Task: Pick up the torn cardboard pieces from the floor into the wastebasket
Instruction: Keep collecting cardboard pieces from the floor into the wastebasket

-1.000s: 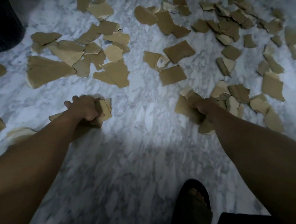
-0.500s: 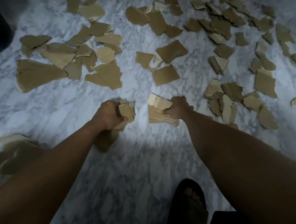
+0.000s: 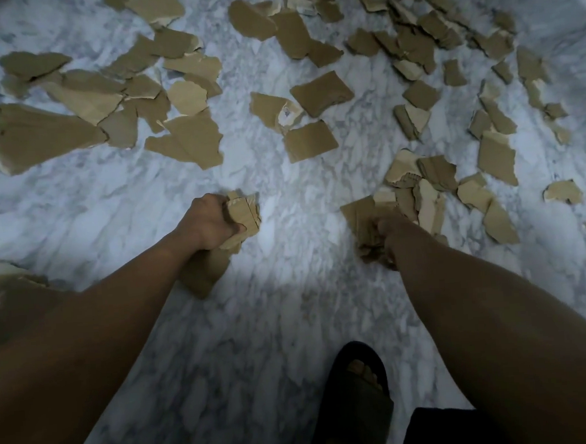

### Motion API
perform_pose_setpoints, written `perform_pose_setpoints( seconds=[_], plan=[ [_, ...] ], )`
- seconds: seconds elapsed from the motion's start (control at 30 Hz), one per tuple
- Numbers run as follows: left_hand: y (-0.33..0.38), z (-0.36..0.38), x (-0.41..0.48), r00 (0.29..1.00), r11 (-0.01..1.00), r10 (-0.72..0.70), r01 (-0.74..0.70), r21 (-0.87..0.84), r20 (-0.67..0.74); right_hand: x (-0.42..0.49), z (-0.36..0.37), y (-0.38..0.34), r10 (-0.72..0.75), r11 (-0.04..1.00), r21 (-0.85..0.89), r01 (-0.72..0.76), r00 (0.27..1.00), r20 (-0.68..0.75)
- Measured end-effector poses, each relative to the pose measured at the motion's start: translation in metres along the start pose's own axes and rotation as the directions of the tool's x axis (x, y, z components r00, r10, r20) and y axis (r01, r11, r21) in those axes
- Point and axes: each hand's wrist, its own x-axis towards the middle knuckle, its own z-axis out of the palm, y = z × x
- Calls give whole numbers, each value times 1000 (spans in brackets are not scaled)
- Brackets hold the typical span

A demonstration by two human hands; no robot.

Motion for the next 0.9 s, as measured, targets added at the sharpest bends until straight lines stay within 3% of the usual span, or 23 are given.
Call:
perform_pose_setpoints(
  seconds=[0.07,0.23,0.33,0.47,0.57,0.7,0.9],
  plan=[
    [0,1,0,1000,1000,4,-4,8,-3,4,10,11,82,993,95,-76,995,-64],
    [6,10,0,1000,1000,12,-12,6,-18,-7,24,9,16,981,196,3,996,-92],
    [18,19,0,999,998,5,-8,-57,-38,1,10,17,-115,984,126,123,991,-65],
    [28,32,5,1000,977,-16,14,-215,-5,6,-40,43,-166,979,92,184,970,-176],
    [35,42,9,999,966,-14,23,-256,38,26,-79,69,-95,983,136,127,971,-219],
    [44,50,12,999,959,-26,35,-282,36,36,-96,93,-30,992,113,50,984,-175],
    [46,54,11,998,965,-62,63,-253,12,8,-56,82,-91,995,17,93,989,-114]
  ],
)
